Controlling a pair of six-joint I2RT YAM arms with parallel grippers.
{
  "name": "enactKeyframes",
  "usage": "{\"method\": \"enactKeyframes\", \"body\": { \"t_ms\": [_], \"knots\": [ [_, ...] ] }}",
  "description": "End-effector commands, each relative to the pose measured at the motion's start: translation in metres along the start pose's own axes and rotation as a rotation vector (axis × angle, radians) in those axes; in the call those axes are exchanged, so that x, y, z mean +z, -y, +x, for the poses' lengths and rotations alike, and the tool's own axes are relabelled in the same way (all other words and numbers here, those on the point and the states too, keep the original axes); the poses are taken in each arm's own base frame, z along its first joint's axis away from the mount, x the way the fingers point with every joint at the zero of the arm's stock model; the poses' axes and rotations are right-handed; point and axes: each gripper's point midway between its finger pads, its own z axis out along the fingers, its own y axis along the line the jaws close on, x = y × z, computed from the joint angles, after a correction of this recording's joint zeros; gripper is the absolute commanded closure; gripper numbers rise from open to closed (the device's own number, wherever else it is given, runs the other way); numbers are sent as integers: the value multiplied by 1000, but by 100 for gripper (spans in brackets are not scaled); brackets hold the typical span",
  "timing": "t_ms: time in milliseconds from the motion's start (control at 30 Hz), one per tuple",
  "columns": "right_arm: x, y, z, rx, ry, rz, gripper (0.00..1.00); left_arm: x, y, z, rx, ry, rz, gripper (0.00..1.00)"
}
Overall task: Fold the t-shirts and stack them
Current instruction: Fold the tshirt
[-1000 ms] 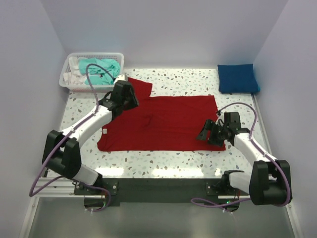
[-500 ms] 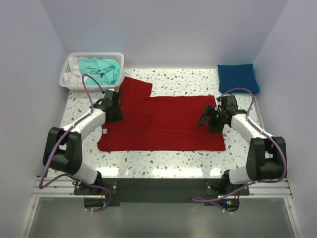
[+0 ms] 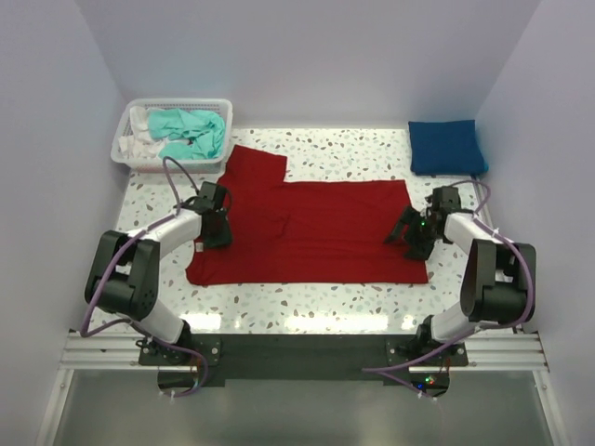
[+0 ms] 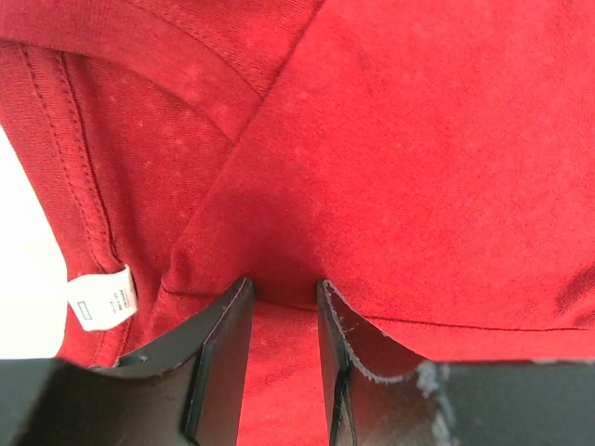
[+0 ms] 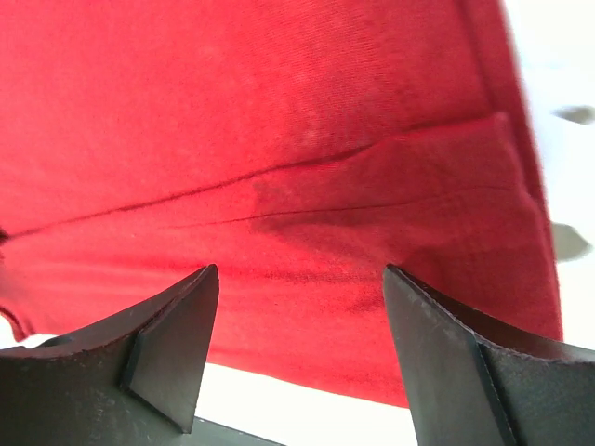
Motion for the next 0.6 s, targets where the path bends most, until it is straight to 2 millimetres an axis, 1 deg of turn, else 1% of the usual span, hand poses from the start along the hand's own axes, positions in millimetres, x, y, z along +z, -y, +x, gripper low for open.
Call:
{"method": "enactKeyframes", "body": {
  "t_ms": [0, 33, 67, 100, 133, 167, 200, 233, 267, 333, 367, 433, 467, 500, 533, 567],
  "knots": [
    [-3, 57, 24, 74, -49, 186, 23, 6, -14, 56, -21, -195, -24, 62],
    [-5, 62, 27, 92, -52, 201, 23, 4, -16, 64, -15, -224, -25, 62],
    [-8, 71, 30, 121, -46, 221, 23, 3, -18, 68, -5, -235, -26, 62],
    [-10, 75, 32, 139, -46, 233, 23, -1, -20, 70, 1, -239, -26, 62],
    [-13, 80, 38, 155, -57, 252, 23, -4, -22, 78, 7, -268, -23, 62],
    [-17, 87, 41, 177, -55, 270, 23, -6, -21, 82, 12, -279, -13, 62],
    [-22, 91, 39, 178, -35, 290, 23, -12, -16, 87, 11, -289, 23, 61],
    [-27, 94, 44, 187, -46, 308, 23, -15, -11, 99, 13, -323, 64, 62],
    [-32, 97, 43, 192, -40, 318, 23, -18, -6, 106, 43, -332, 80, 61],
    [-40, 97, 41, 196, -21, 331, 22, -26, -4, 110, 70, -329, 90, 61],
    [-43, 94, 35, 202, -1, 326, 22, -29, -2, 111, 80, -327, 96, 61],
    [-48, 90, 25, 197, 29, 320, 22, -37, 0, 110, 75, -319, 114, 61],
    [-53, 85, 13, 187, 59, 307, 22, -40, 1, 107, 68, -310, 115, 61],
    [-55, 81, 6, 181, 80, 297, 22, -44, 2, 102, 67, -284, 117, 61],
    [-57, 77, -2, 173, 103, 282, 21, -47, 3, 87, 66, -239, 105, 61],
    [-62, 67, -13, 156, 132, 244, 21, -49, 4, 74, 52, -206, 103, 61]
  ]
}}
